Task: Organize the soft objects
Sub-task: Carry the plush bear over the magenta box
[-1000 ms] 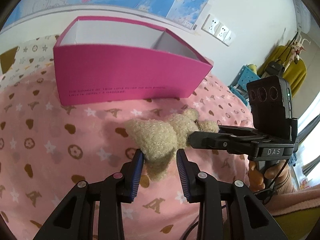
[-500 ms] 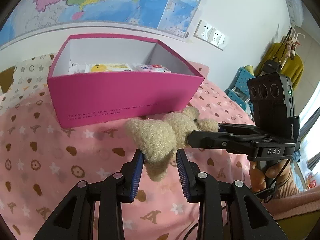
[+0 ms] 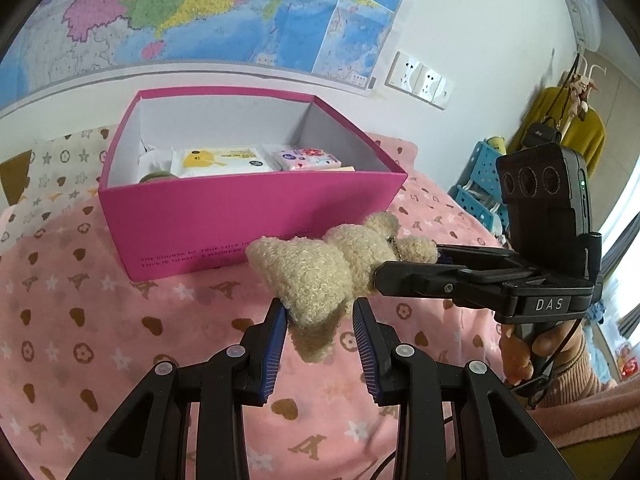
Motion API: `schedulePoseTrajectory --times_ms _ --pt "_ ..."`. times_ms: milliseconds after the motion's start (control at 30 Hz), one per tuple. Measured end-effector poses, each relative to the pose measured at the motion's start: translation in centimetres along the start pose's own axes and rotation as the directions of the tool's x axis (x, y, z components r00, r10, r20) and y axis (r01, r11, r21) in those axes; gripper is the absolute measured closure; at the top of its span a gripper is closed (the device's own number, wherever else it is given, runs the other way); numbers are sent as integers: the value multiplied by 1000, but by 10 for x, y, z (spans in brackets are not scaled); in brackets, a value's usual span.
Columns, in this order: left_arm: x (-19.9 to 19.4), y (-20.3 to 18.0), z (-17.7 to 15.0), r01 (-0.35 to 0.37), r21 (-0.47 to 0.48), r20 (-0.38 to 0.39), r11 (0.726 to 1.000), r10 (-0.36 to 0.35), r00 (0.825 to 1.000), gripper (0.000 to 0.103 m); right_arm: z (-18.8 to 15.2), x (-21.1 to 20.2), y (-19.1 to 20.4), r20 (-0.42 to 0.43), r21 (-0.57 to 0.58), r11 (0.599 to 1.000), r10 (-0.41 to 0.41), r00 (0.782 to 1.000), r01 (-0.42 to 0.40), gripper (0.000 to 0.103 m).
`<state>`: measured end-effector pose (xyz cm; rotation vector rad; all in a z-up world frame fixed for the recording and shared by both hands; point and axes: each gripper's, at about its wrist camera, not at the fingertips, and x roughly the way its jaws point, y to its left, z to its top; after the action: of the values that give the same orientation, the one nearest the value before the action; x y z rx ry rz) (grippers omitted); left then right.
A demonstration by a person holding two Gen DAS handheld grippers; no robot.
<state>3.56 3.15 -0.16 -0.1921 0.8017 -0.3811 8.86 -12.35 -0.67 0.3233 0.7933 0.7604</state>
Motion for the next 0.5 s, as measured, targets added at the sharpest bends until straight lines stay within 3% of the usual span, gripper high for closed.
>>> schedulePoseTrajectory --times_ms 500 --pt "-3 -5 7 -7 21 20 1000 7 1000 70 6 -5 3 23 -18 1000 -14 1000 14 63"
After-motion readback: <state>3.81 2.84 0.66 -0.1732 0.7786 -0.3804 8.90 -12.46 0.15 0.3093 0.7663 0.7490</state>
